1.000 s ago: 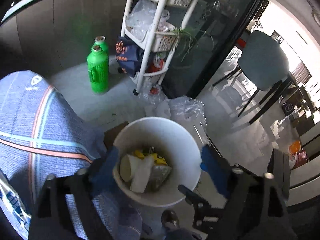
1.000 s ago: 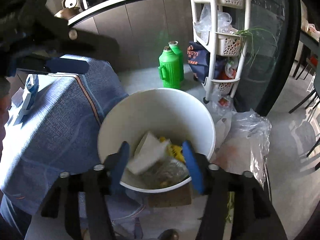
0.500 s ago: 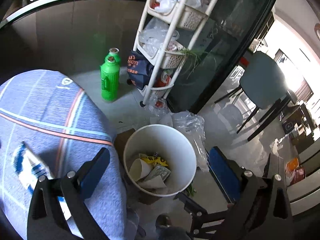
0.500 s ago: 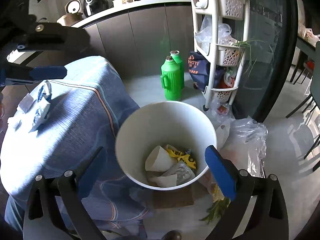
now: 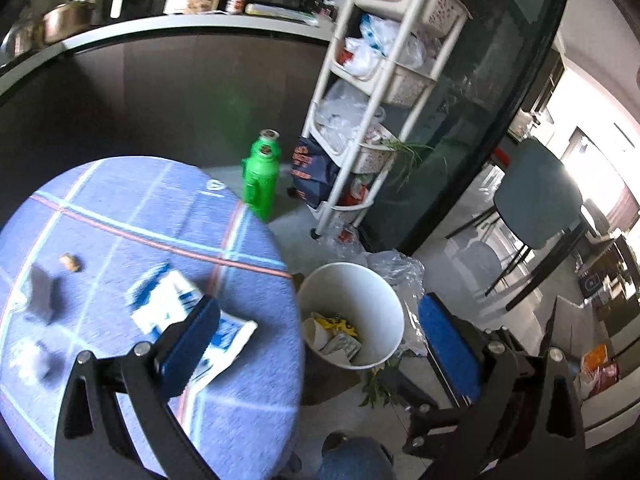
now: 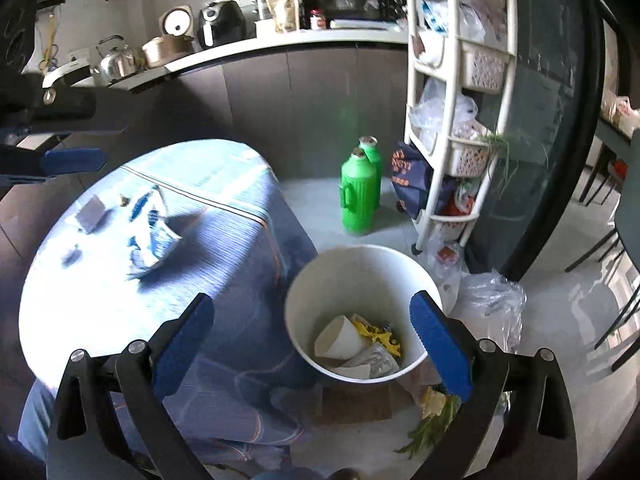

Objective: Collect trash
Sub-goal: 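Move both tools back over the table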

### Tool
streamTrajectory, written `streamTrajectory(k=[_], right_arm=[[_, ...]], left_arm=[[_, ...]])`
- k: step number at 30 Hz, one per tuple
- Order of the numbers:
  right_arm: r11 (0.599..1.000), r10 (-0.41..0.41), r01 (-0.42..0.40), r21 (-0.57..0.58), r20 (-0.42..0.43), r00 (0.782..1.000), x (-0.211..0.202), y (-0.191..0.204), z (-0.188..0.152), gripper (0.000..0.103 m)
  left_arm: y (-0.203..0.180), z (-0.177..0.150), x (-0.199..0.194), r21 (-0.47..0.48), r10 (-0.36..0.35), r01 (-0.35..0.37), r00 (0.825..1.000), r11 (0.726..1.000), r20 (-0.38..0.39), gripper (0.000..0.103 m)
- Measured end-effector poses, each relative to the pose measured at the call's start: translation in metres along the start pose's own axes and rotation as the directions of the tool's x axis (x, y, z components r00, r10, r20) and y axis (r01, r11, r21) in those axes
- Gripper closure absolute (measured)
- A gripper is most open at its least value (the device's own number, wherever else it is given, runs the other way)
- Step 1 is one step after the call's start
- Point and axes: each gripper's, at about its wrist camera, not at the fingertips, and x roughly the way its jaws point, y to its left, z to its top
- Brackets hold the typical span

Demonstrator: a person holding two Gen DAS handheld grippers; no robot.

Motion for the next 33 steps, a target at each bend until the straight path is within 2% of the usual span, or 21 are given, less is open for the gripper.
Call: streamTrajectory(k=[6, 13, 22, 26, 33], right_arm=[[0.998, 0.054, -0.053, -0.038, 0.036, 0.998, -0.021, 0.032, 0.011, 0.009], [0.98, 0.156, -0.152, -0.124, 0.02, 0.988, -0.026, 0.084, 0.017, 0.009], [0.953, 0.22, -0.228, -0.2, -0.064, 0.973, 0.004, 0.144, 0.022, 0.009], [0.947, 0.22, -0.235, -0.217, -0.092, 0.971, 0.025, 0.16, 0.031, 0.009], [0.952, 0.196, -0.219, -0.211, -0.125, 0.973, 0.066, 0.162, 0.054, 0.009]], left_arm=[[0.036, -0.019, -0.042, -0.066, 0.052, -0.05, 0.998, 0.997, 0.018, 0.004], [0.111, -0.056, -0.076, -0.193, 0.144, -0.144, 0.989, 0.971, -0.016, 0.004], [0.202, -0.105, -0.105, -0.337, 0.238, -0.247, 0.969, 0.909, -0.069, 0.004], [0.236, -0.119, -0.113, -0.391, 0.257, -0.267, 0.963, 0.881, -0.078, 0.004], [0.271, -0.122, -0.109, -0.39, 0.27, -0.285, 0.958, 0.876, -0.094, 0.004]])
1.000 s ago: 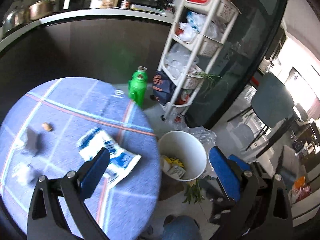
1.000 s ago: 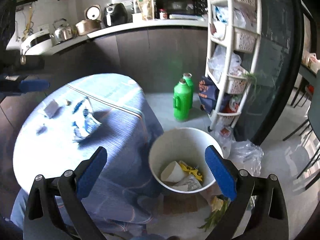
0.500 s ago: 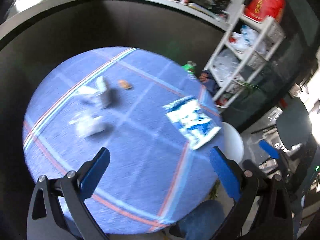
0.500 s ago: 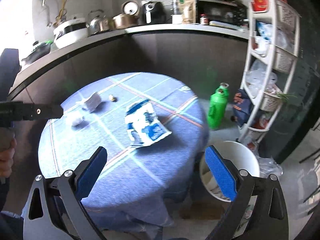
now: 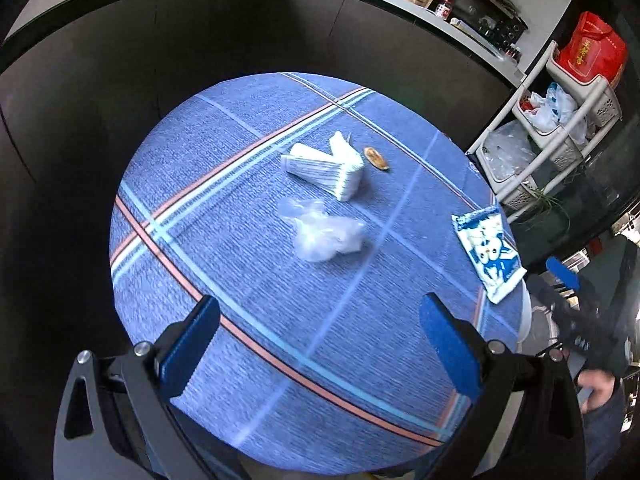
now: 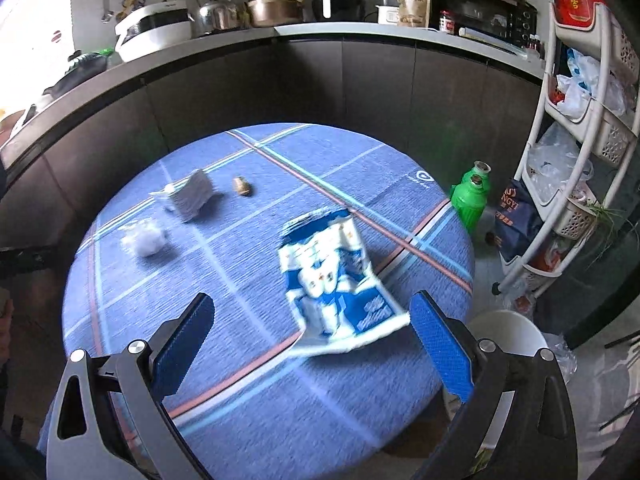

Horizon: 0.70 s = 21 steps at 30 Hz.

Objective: Collect trash
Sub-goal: 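Move both tools back over the table, then grasp the clear plastic bag with the left tool while the right tool grasps the blue snack bag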

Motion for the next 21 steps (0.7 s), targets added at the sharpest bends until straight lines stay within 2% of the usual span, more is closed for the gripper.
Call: streamTrajectory(k=[6, 9, 12, 14, 15, 17, 18, 20, 21], right_arm=[[0.999, -0.021, 0.023, 0.026, -0.061, 0.998, 0.037, -0.022, 0.009, 0.009], [0.999, -0.014, 0.017, 0.042, -0.073, 0.997, 0.047, -0.027, 0.006, 0.009], [0.997, 0.036, -0.029, 0.073, -0.1, 0.994, 0.055, -0.027, -0.002, 0.012], [0.997, 0.042, -0.035, 0.067, -0.112, 0.993, 0.057, -0.023, -0.007, 0.027], [0.997, 0.043, -0.036, 0.065, -0.118, 0.992, 0.058, -0.021, -0.01, 0.038], [0.996, 0.048, -0.04, 0.078, -0.102, 0.994, 0.053, -0.018, -0.014, 0.045], [0.996, 0.047, -0.039, 0.083, -0.1, 0.994, 0.052, -0.017, -0.015, 0.067], [0.995, 0.038, -0.029, 0.095, -0.096, 0.995, 0.049, -0.015, -0.019, 0.074], [0.994, 0.044, -0.035, 0.099, -0.092, 0.995, 0.047, -0.014, -0.021, 0.082]], left_arm=[[0.006, 0.015, 0.023, 0.013, -0.011, 0.011, 1.0, 1.0, -0.022, 0.004], [0.01, 0.024, 0.039, -0.013, -0.063, 0.063, 0.997, 0.998, -0.047, 0.011], [0.016, 0.031, 0.054, -0.061, -0.111, 0.107, 0.991, 0.992, -0.074, 0.014], [0.017, 0.035, 0.061, -0.074, -0.117, 0.111, 0.99, 0.991, -0.081, 0.017], [0.017, 0.037, 0.064, -0.075, -0.116, 0.11, 0.99, 0.991, -0.082, 0.018], [0.015, 0.038, 0.066, -0.07, -0.11, 0.105, 0.99, 0.992, -0.083, 0.022], [0.014, 0.037, 0.066, -0.068, -0.108, 0.102, 0.991, 0.992, -0.085, 0.025], [0.012, 0.038, 0.071, -0.06, -0.101, 0.096, 0.991, 0.994, -0.092, 0.028], [0.01, 0.039, 0.073, -0.055, -0.096, 0.091, 0.991, 0.994, -0.097, 0.031]])
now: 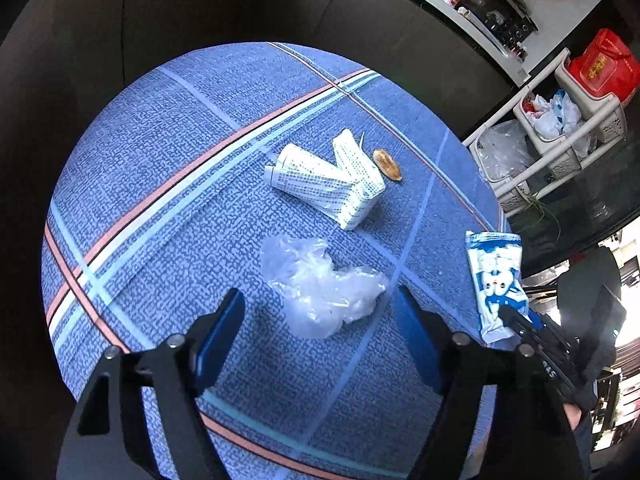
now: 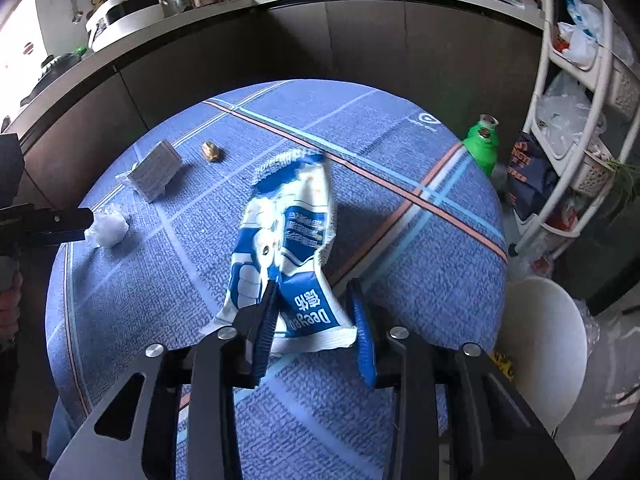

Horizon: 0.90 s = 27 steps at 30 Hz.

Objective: Collect trash
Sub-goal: 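Grasp the clear plastic bag with the left tool while the right tool grasps the blue snack bag, then carry the plastic bag and snack bag to the white bin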

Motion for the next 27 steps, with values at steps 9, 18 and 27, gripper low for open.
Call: streamTrajectory(k=[9, 18, 27], right_arm=[[0.999, -0.037, 0.037, 0.001, 0.07, 0.997, -0.03, 0.02, -0.015, 0.094], [0.999, -0.021, 0.023, -0.025, 0.092, 0.996, -0.048, 0.035, -0.021, 0.095], [0.999, -0.011, 0.016, -0.037, 0.125, 0.992, -0.066, 0.043, -0.026, 0.095]], left_arm=[[-0.008, 0.004, 0.016, 0.014, 0.028, -0.028, 0.999, 1.0, -0.014, 0.035], [-0.019, 0.001, 0.016, 0.063, 0.036, -0.034, 0.999, 0.997, -0.022, 0.086], [-0.043, -0.02, -0.027, 0.132, -0.009, 0.004, 0.999, 0.991, 0.037, 0.09]])
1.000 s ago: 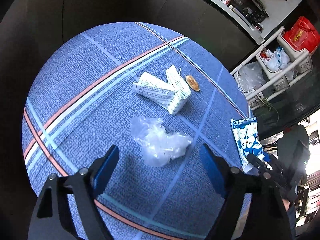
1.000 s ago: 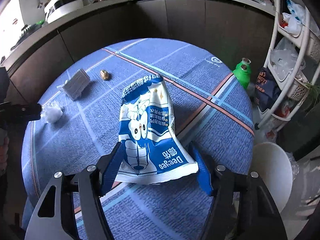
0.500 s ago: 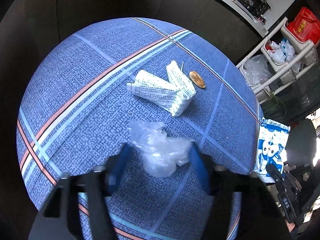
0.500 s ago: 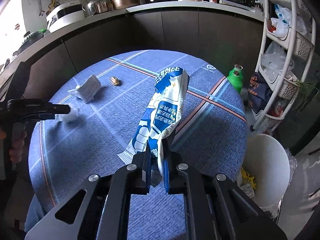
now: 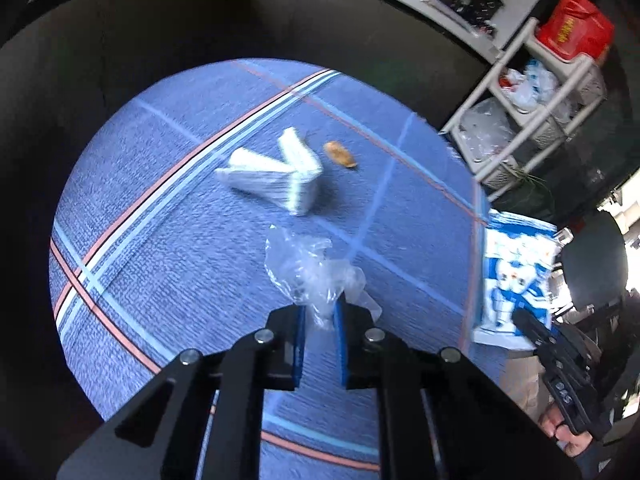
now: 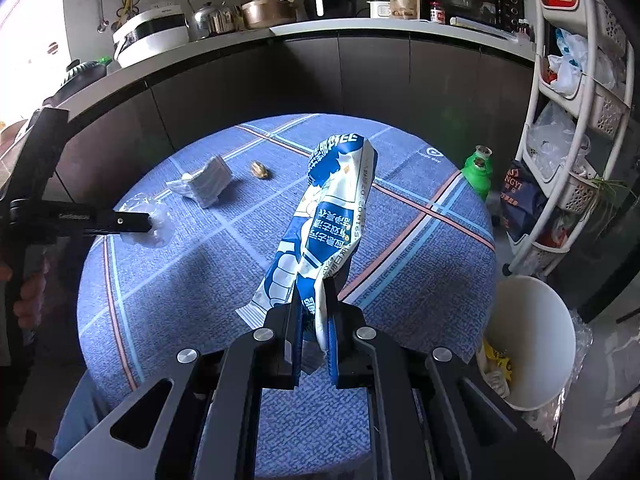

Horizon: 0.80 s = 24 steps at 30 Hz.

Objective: Collect trash
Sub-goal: 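Carry the plastic bag and snack bag to the white bin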

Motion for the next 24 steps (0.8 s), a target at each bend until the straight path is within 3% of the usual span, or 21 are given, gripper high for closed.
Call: streamTrajectory(k=[12, 24], right_arm=[[1.0, -0.019, 0.018, 0.02, 0.067, 0.998, -0.042, -0.009, -0.005, 0.094], [0.994, -0.072, 0.061, 0.09, 0.116, 0.991, -0.074, -0.045, -0.014, 0.094]], left_arm=[[-0.088, -0.014, -0.052, 0.192, -0.076, 0.062, 0.995, 0.979, 0.066, 0.09], [-0.154, -0.023, -0.047, 0.307, -0.118, 0.1, 0.992, 0.947, 0.041, 0.09]])
